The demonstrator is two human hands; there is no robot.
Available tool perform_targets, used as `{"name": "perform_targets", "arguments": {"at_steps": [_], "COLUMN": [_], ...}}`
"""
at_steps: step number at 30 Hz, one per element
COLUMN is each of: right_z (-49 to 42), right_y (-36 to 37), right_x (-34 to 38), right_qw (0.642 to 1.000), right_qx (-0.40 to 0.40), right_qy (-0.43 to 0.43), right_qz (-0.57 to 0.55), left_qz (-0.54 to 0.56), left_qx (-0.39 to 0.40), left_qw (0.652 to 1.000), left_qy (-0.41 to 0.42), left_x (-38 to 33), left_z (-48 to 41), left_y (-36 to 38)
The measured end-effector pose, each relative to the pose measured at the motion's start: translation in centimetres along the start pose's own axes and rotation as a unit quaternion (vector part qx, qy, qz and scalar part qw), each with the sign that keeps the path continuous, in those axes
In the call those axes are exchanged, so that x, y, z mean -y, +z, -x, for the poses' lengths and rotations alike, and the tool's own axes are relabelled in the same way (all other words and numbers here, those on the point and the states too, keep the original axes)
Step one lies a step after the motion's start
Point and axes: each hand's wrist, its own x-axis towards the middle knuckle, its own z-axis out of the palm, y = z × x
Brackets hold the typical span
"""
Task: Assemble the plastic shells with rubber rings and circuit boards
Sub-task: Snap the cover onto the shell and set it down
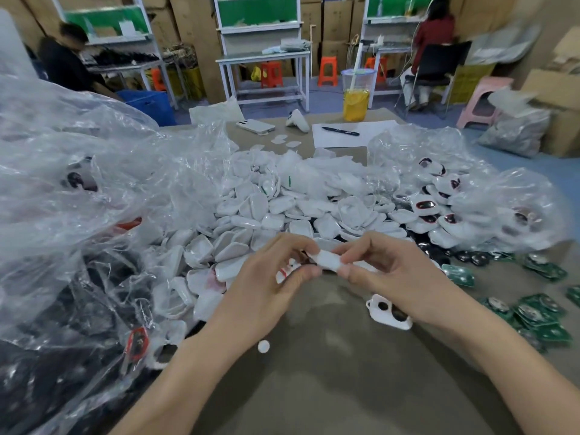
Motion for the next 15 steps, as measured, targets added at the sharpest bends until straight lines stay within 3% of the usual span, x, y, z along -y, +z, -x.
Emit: {"name": "perform_targets", "arguments": {"at_steps": [3, 8, 15], "right_z": [-0.8, -1.1, -1.3], "right_y": [0.0, 0.3, 0.8], "right_x": [0.4, 0.2, 0.1], "right_qw": [0.998, 0.992, 0.987], "right_qx": [-0.016, -0.027, -0.045], "right_qy": [-0.041, -0.076, -0.054], "right_qz": [-0.048, -0.102, -0.142], "left_qz": [0.045, 0.033, 0.018], "left_qx": [-0.052, -0.052, -0.078], "left_qw": [0.998, 0.996, 0.993], "left_qy": [0.004, 0.063, 0.082], "left_x": [-0.3, -0.2, 0.0], "left_z": [-1.2, -1.5, -1.0], "left_y": [0.4, 1.0, 1.7]}}
